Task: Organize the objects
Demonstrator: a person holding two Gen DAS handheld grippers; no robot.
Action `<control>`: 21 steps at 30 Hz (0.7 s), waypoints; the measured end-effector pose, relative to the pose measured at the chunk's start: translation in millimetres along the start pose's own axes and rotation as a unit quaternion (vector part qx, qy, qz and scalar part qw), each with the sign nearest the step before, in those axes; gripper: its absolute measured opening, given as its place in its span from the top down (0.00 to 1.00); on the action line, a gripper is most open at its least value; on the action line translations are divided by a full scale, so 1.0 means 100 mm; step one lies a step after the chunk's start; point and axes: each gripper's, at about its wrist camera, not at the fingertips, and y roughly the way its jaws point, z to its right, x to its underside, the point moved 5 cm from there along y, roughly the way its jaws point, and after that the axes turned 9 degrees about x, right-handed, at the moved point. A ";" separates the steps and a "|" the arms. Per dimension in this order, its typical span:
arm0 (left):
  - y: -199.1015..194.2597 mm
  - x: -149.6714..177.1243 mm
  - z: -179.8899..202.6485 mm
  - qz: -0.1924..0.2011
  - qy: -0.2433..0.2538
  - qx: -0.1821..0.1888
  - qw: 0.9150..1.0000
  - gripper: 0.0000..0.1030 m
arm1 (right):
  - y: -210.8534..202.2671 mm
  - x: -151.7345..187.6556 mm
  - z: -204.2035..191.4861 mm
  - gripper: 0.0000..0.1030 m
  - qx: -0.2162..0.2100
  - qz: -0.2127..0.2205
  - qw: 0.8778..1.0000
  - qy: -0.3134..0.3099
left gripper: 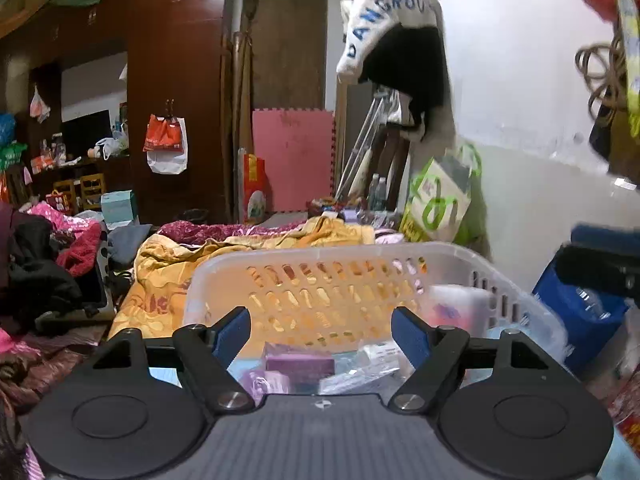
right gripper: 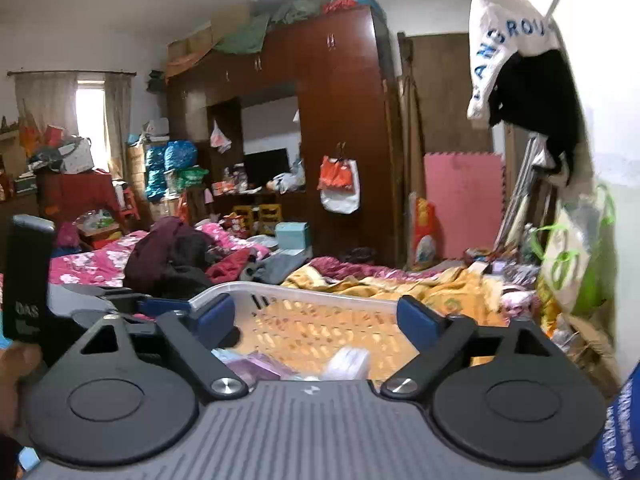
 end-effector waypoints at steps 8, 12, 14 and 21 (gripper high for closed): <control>-0.95 0.69 0.25 0.038 0.012 0.063 0.997 0.10 | -0.63 0.66 0.18 0.00 -0.026 -0.022 0.999 0.019; -1.23 1.17 0.53 0.026 0.030 0.095 0.995 0.10 | -0.92 0.99 0.23 0.00 -0.025 -0.021 0.999 0.034; -1.32 1.37 0.69 0.020 0.054 0.102 0.993 0.10 | -1.06 1.11 0.23 0.00 -0.038 -0.022 0.998 0.048; -1.57 1.85 0.99 0.008 0.105 0.102 0.989 0.10 | -1.32 1.29 -0.06 0.00 -0.087 -0.023 0.995 0.033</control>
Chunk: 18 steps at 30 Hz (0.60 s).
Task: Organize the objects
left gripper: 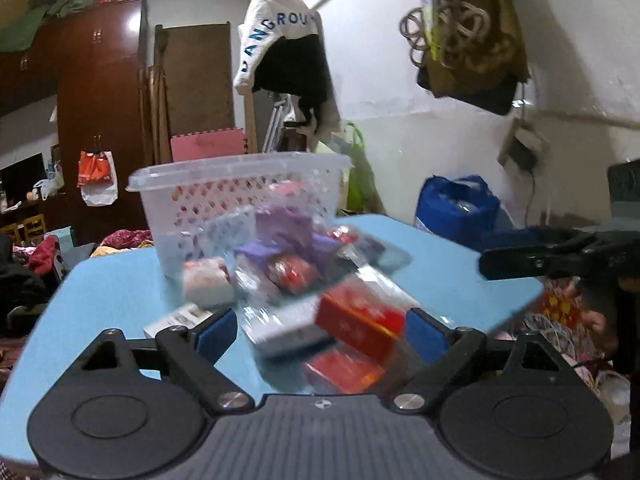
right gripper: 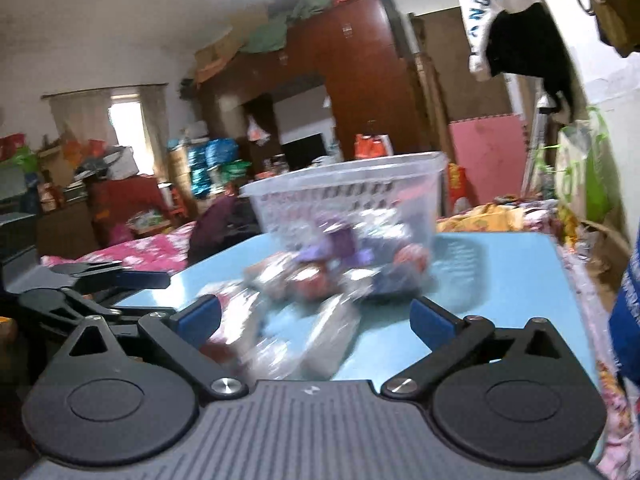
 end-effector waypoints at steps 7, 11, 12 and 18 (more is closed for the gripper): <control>0.15 0.16 0.04 -0.027 0.023 0.002 0.999 0.10 | 0.25 -0.03 -0.44 0.12 -0.056 -0.022 0.998 -0.034; 0.30 0.25 0.02 -0.047 0.015 0.014 0.999 0.10 | 0.47 0.02 -0.56 0.23 -0.064 -0.050 0.996 -0.043; 0.32 0.26 0.02 -0.049 0.016 0.015 0.999 0.10 | 0.52 0.04 -0.58 0.26 -0.067 -0.056 0.995 -0.045; 0.39 0.28 -0.03 -0.042 -0.001 0.014 0.999 0.16 | 0.58 0.10 -0.57 0.44 -0.066 -0.062 0.994 -0.057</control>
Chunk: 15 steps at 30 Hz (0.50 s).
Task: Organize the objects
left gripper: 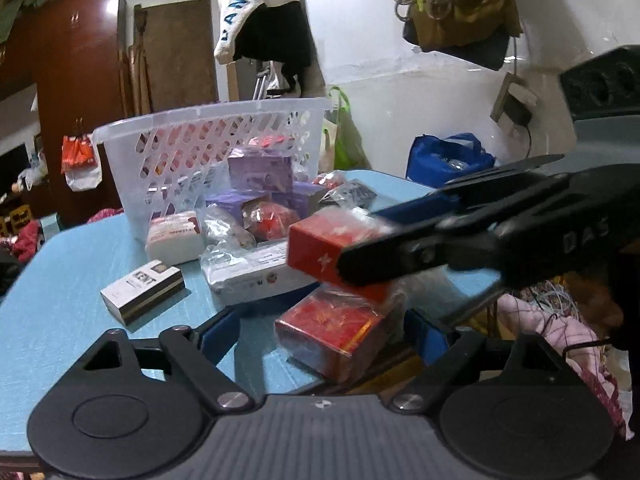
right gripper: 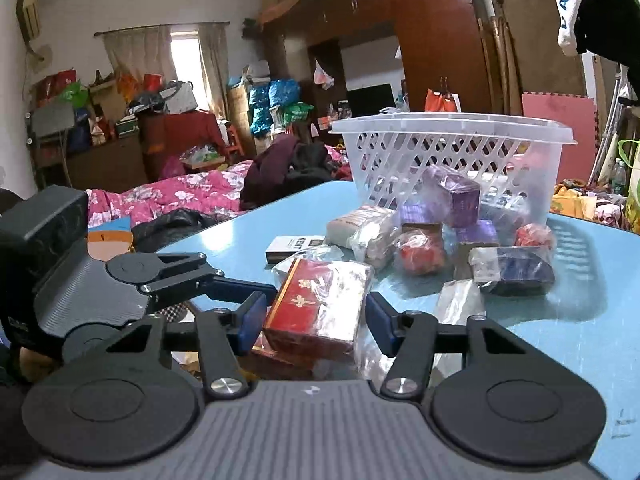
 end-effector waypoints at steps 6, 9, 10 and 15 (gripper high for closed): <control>0.06 -0.03 0.00 0.015 -0.001 0.003 1.000 0.51 | -0.21 -0.05 0.15 0.47 0.012 0.031 0.999 0.016; 0.06 -0.03 -0.03 0.021 -0.002 -0.003 1.000 0.52 | -0.24 -0.08 0.23 0.47 0.022 0.041 0.999 0.023; 0.06 -0.03 -0.04 0.022 -0.003 -0.005 1.000 0.52 | -0.23 -0.08 0.25 0.47 0.024 0.040 0.999 0.024; -0.08 -0.10 -0.03 0.042 -0.003 0.002 0.999 0.52 | -0.21 -0.09 0.30 0.48 0.032 0.040 0.998 0.027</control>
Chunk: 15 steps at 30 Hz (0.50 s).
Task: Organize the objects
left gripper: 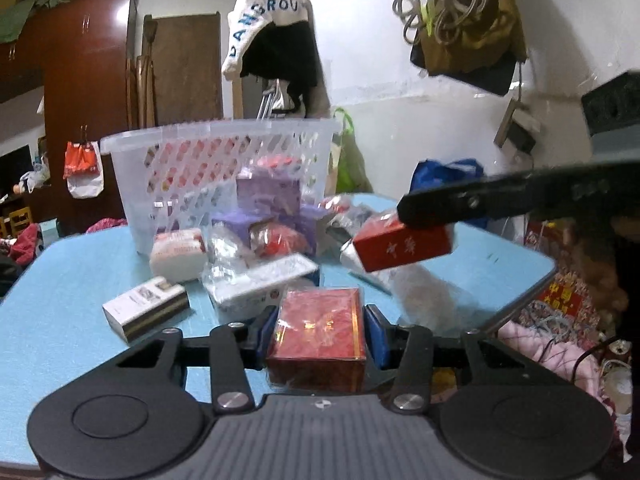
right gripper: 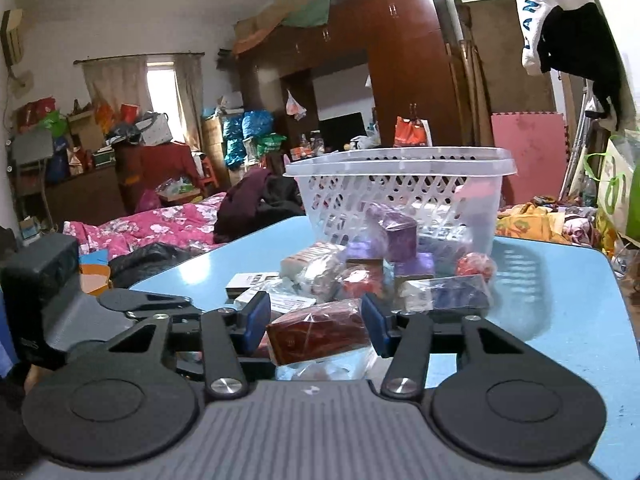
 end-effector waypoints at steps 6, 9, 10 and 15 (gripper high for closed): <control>-0.14 -0.15 -0.13 0.034 -0.012 -0.013 0.999 0.52 | -0.08 -0.12 0.14 0.48 0.012 0.025 1.000 0.012; -0.13 -0.21 -0.27 0.043 -0.033 -0.017 0.998 0.52 | -0.08 -0.17 0.21 0.48 0.021 0.035 0.999 0.020; -0.13 -0.24 -0.31 0.046 -0.037 -0.019 0.998 0.52 | -0.07 -0.19 0.23 0.48 0.023 0.037 0.999 0.021; -0.17 -0.51 -0.51 0.069 -0.051 -0.032 0.996 0.52 | -0.06 -0.43 0.33 0.48 0.034 0.058 0.997 0.022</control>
